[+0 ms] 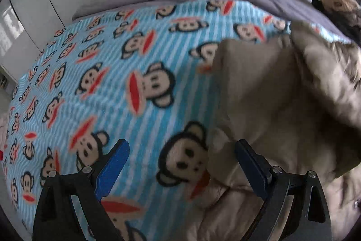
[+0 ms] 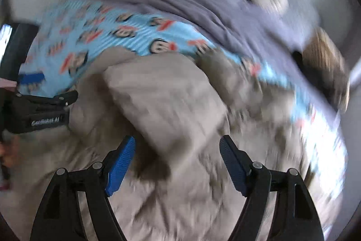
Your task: Fold large clothes
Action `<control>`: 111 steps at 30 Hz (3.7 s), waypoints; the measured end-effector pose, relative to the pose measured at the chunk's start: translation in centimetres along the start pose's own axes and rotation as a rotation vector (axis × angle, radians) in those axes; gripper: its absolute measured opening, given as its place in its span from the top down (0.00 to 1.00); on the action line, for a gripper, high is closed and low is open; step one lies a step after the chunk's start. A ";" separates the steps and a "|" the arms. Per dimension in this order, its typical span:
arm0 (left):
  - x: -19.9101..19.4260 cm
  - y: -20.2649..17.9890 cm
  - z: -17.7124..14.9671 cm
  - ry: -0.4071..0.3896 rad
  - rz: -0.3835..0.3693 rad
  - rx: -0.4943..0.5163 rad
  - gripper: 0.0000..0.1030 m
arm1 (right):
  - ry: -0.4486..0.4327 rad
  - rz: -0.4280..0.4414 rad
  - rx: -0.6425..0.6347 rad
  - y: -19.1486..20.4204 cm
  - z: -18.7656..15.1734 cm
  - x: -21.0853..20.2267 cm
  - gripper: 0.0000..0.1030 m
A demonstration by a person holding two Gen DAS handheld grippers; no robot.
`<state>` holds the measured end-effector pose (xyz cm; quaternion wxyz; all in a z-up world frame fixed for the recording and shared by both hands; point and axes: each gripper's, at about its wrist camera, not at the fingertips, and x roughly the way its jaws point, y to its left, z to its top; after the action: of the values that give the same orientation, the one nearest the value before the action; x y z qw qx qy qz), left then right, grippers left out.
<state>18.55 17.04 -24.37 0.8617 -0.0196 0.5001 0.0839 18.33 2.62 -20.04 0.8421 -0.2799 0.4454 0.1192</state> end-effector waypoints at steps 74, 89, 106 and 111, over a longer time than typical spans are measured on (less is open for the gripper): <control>-11.1 -21.1 -4.2 0.070 -0.305 0.371 0.05 | 0.184 0.229 1.215 -23.1 -29.2 -5.8 0.34; -12.1 -29.9 -4.4 0.116 -0.311 0.386 0.05 | 0.092 0.231 1.398 -33.3 -36.8 -6.4 0.00; -12.3 -34.5 -4.1 0.150 -0.291 0.351 0.05 | -0.197 0.388 1.960 -47.7 -48.8 -2.2 0.00; -12.3 -35.0 -4.0 0.156 -0.282 0.341 0.05 | -0.316 0.471 2.053 -49.9 -50.3 0.2 0.00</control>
<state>14.87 -19.47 -17.52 0.8144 0.0504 0.5644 -0.1247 6.48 -67.12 -24.45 0.6787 0.6761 0.2612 -0.1185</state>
